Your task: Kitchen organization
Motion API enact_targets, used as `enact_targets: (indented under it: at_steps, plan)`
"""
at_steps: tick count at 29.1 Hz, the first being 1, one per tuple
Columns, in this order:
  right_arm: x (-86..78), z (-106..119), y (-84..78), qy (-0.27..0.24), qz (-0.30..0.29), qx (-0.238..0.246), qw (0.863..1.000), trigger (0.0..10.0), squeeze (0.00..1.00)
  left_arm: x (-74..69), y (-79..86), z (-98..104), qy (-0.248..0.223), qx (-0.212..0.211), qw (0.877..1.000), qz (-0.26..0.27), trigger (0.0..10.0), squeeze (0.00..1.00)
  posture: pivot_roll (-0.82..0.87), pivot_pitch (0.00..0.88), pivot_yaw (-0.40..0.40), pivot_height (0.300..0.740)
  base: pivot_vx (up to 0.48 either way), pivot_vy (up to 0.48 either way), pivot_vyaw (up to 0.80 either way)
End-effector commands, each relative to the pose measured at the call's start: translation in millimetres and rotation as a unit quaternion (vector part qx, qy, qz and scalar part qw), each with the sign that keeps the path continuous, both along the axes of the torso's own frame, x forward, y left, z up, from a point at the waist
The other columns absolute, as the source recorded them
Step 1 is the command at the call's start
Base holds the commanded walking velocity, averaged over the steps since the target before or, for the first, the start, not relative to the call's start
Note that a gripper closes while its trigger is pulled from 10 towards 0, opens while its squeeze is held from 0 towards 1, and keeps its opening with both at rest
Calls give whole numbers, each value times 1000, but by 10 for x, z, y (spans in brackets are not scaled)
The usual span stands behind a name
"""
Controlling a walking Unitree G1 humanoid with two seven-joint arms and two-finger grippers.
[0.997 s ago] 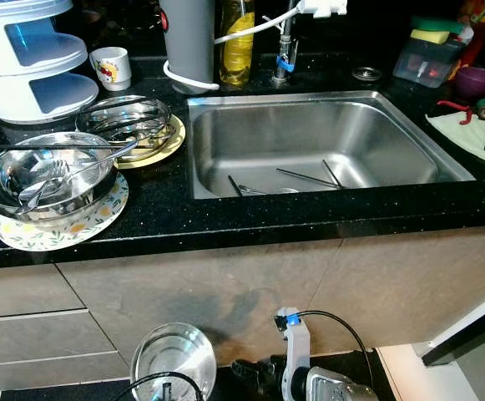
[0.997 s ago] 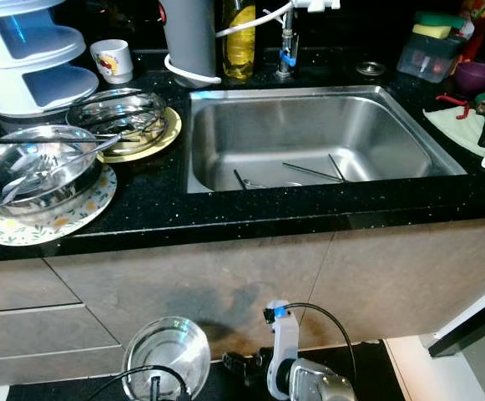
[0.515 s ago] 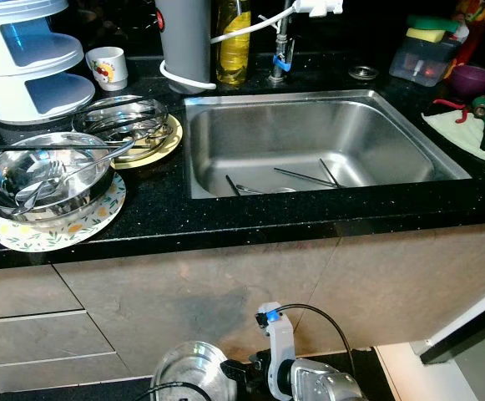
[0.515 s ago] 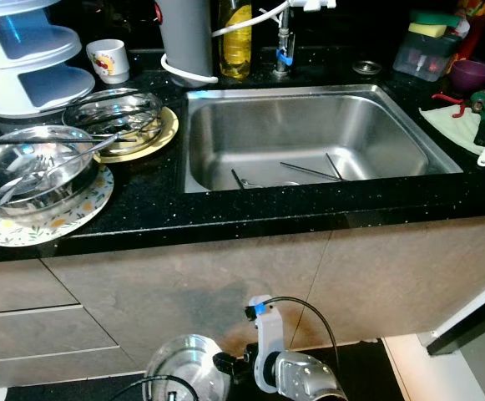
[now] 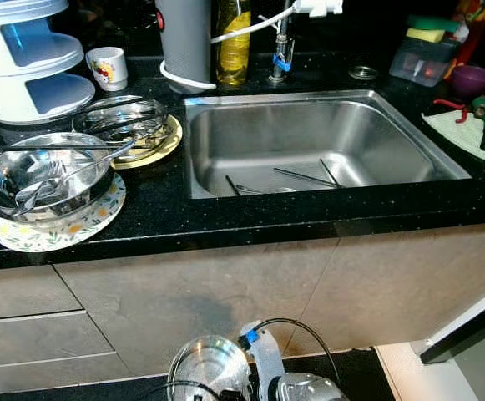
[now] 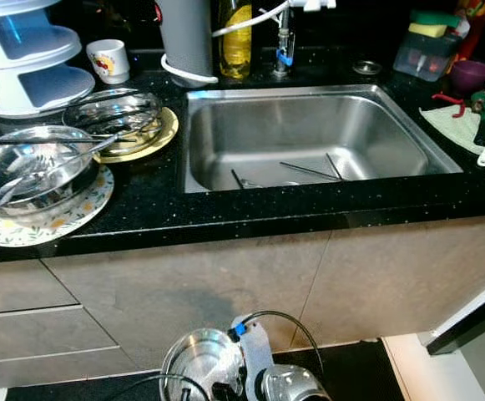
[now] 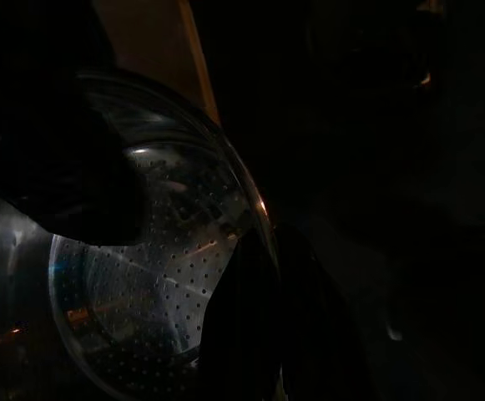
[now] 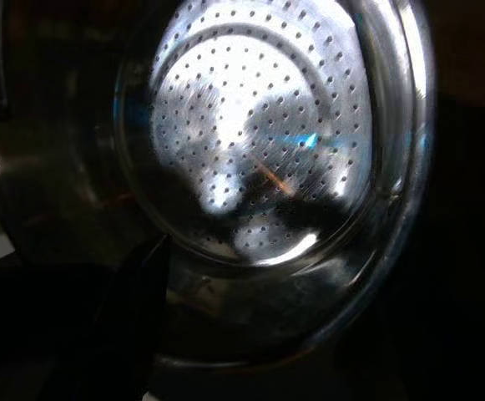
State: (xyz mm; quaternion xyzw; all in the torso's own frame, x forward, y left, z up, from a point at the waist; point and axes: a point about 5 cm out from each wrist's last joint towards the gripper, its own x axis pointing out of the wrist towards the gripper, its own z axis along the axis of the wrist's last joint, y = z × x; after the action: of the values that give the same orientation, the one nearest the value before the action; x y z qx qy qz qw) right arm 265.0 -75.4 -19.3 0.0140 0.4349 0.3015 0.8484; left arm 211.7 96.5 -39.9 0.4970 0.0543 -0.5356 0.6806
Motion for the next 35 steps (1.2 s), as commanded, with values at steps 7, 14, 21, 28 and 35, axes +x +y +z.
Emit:
enact_targets:
  at_steps: [7, 14, 21, 28, 35]
  plan:
    - [63, -13, -149, -24, -27, -39, 999, 10000, 0, -76, 79, -46, -5, 16, 1000, -27, 10000, 0, -90, 168, -20, 740, 0, 0, 0]
    - [-51, -85, -60, 19, -17, -5, 1000, 0, 0, -42, 25, 15, -24, -1, 998, -50, 10000, 0, -86, 175, -25, 740, 0, 0, 0]
    - [-66, -100, -36, 19, -16, -2, 1000, 0, 0, -23, -8, 57, -28, -12, 997, -64, 10000, 0, -86, 180, -23, 740, 0, 0, 0]
    - [-42, -92, -66, 14, -28, -1, 1000, 0, 0, -13, -15, 79, -28, -15, 997, -72, 10000, 0, -87, 181, -22, 740, 0, 0, 0]
    - [-25, -83, -74, 11, -40, 3, 999, 0, 0, -2, -15, 91, -25, -17, 997, -74, 10000, 1000, -87, 181, -22, 740, 0, 0, 0]
